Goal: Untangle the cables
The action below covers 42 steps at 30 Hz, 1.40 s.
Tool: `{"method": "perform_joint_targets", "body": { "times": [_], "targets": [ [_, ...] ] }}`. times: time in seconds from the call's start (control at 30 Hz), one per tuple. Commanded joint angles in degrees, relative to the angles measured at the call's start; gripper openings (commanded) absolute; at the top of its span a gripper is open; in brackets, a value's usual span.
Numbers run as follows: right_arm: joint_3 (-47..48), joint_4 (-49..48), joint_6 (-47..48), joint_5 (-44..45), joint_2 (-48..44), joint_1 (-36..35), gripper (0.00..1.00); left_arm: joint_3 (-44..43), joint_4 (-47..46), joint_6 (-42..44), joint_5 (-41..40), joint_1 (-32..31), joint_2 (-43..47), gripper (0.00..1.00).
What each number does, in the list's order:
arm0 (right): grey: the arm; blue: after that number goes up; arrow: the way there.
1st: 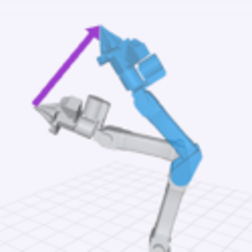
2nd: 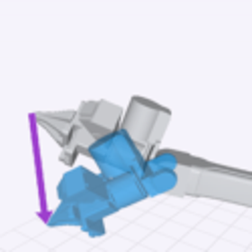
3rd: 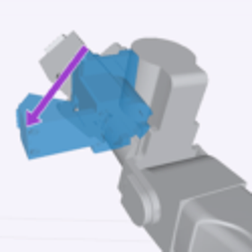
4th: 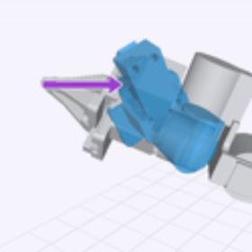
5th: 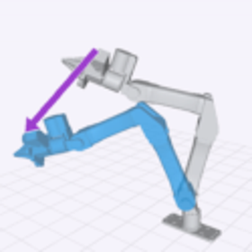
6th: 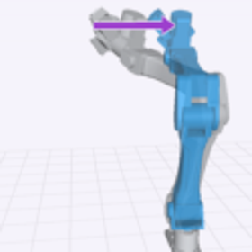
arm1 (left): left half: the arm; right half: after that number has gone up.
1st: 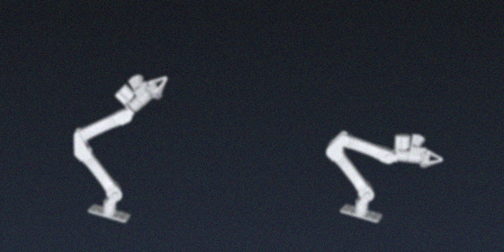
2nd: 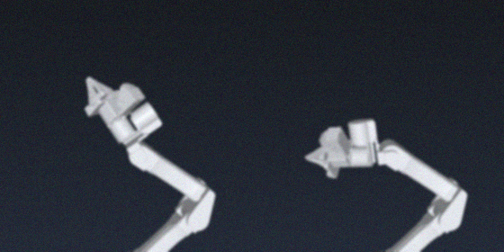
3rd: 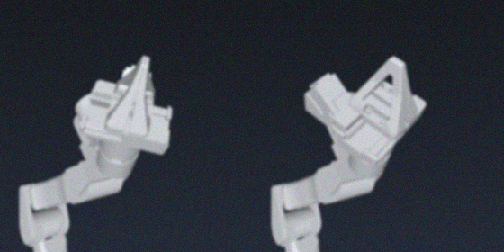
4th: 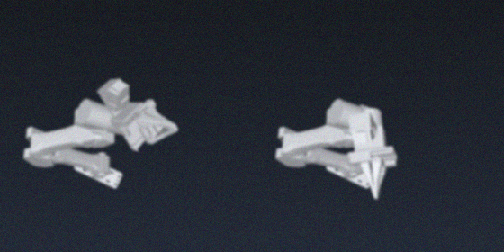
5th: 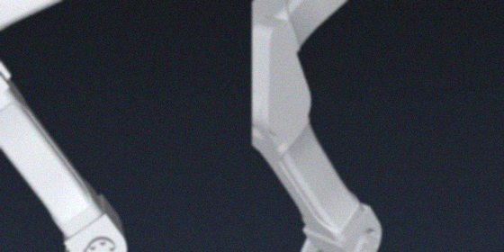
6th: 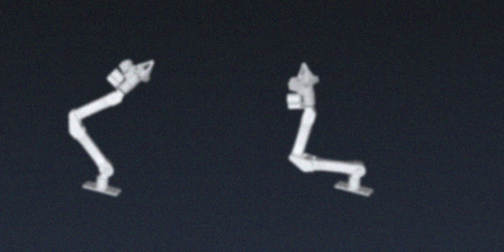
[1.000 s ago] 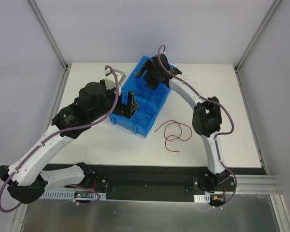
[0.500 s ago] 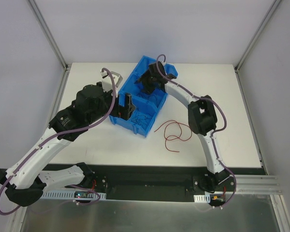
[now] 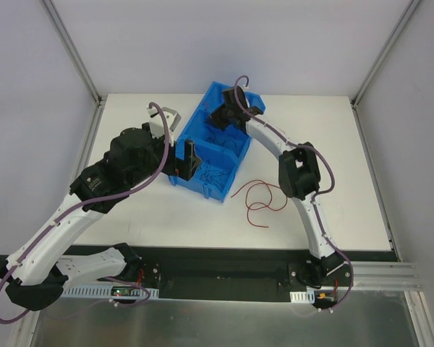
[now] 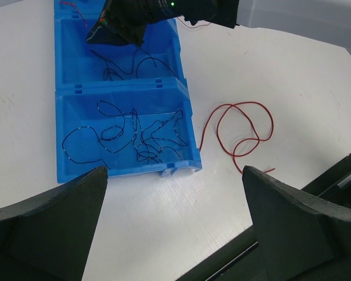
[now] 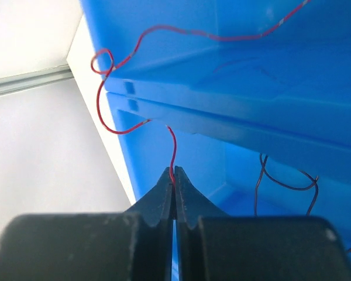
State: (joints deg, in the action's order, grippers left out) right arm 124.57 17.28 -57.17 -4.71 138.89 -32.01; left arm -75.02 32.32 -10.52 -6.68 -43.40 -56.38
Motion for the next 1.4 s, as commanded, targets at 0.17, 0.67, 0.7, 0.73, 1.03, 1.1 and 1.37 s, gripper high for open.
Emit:
{"method": "perform_joint_targets", "body": {
  "times": [0.17,0.67,0.7,0.73,1.03,1.1,1.37],
  "targets": [
    [5.4,0.7,7.7,0.1,-9.9,1.9,0.00,-0.7,-0.3,-0.6,0.2,0.5,-1.4,0.99],
    [5.5,-1.3,2.6,-1.1,-6.0,4.1,0.04,0.1,-0.2,0.0,-0.9,0.7,-0.3,0.99],
    [5.0,-1.4,3.1,-1.0,-6.0,4.5,0.09,0.0,-0.3,0.0,-0.9,0.6,-0.4,0.99],
    [4.5,-1.3,3.5,-1.0,-6.0,4.8,0.13,-0.1,-0.3,0.0,-0.8,0.7,-0.5,0.99],
    [6.5,8.0,18.4,-5.7,-9.7,10.6,0.62,-1.1,-0.2,0.8,-0.3,0.7,-1.6,0.99],
    [3.2,8.8,23.2,-6.4,-13.2,12.2,0.70,-1.4,-0.2,0.7,0.2,0.7,-2.3,0.99],
    [-11.7,21.9,32.8,9.0,-22.7,19.9,0.79,-2.8,-0.2,0.4,2.5,0.8,-4.5,0.99]
  ]
}}
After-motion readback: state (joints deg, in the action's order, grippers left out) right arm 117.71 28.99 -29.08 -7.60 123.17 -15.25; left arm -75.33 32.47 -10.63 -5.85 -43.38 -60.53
